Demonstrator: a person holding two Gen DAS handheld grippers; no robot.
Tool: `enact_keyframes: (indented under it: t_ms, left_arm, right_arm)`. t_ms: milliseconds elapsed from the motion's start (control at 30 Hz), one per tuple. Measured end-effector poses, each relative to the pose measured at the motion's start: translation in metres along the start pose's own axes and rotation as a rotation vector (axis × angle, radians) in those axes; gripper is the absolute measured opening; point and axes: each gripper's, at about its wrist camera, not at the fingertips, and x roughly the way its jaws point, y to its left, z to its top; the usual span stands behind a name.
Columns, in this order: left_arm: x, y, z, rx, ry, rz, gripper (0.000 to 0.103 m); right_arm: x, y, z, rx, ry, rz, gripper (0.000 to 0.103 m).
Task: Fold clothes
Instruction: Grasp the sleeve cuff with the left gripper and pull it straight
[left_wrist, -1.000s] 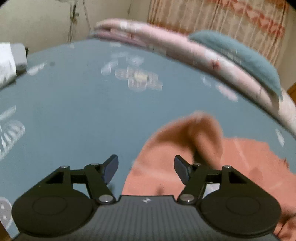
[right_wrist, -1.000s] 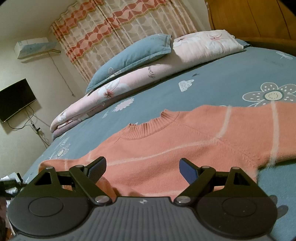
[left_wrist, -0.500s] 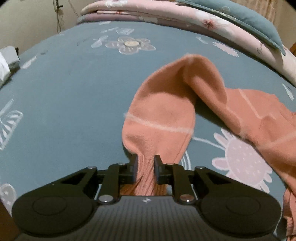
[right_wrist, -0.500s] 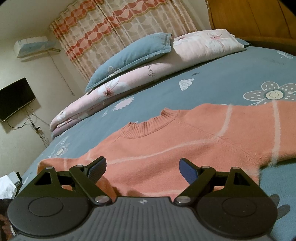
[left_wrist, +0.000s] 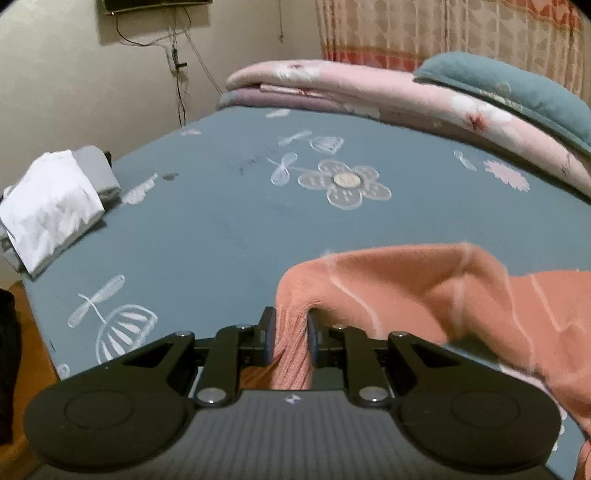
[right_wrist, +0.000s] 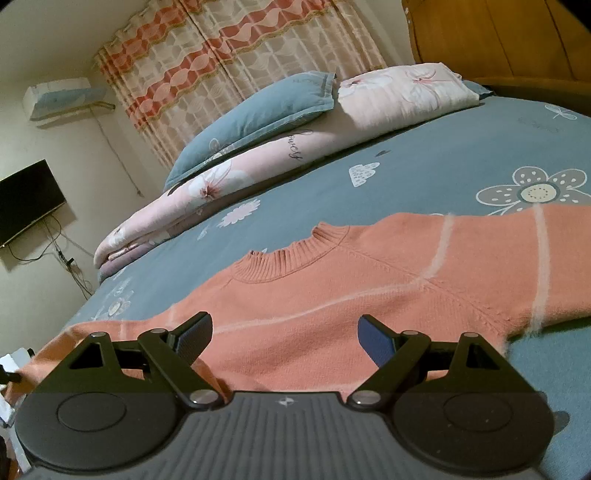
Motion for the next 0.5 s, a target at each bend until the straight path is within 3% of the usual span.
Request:
enact_keyframes:
  t_ms: [233, 500]
  left_arm:
    - [0.004, 0.014, 0.018, -0.012, -0.001, 0.046, 0.016]
    - [0.063, 0.017, 0.014, -0.024, 0.121, 0.12, 0.016]
  right_arm:
    - [0.001, 0.002, -0.001, -0.004, 0.004, -0.004, 0.089]
    - [0.001, 0.002, -0.001, -0.006, 0.005, -0.013, 0.089]
